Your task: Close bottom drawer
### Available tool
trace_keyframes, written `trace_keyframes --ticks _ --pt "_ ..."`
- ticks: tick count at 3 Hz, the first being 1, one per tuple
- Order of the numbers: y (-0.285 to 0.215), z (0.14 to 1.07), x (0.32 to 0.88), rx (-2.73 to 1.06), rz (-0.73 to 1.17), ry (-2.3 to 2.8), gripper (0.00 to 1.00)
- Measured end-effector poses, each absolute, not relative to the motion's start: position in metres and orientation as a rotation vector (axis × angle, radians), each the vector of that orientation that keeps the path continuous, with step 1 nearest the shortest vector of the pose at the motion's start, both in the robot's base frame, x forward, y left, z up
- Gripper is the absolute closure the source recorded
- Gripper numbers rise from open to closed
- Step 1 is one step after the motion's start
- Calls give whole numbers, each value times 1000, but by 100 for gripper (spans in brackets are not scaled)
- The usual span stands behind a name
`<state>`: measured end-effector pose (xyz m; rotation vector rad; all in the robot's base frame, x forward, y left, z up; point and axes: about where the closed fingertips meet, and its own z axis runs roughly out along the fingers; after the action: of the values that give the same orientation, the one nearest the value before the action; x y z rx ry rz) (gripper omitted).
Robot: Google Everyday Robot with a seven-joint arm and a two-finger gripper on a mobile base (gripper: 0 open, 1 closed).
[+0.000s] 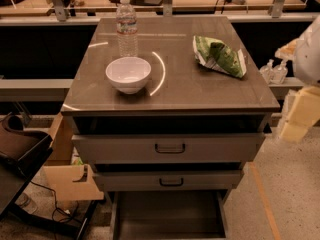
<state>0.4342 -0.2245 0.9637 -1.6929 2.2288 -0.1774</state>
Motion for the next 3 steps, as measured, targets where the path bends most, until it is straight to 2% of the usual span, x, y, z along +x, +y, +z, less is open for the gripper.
trace_keyframes --ticks 2,3 --pt "-270 856 404 -1762 -385 2244 0" --pt "-272 824 389 -1803 -347 2280 0"
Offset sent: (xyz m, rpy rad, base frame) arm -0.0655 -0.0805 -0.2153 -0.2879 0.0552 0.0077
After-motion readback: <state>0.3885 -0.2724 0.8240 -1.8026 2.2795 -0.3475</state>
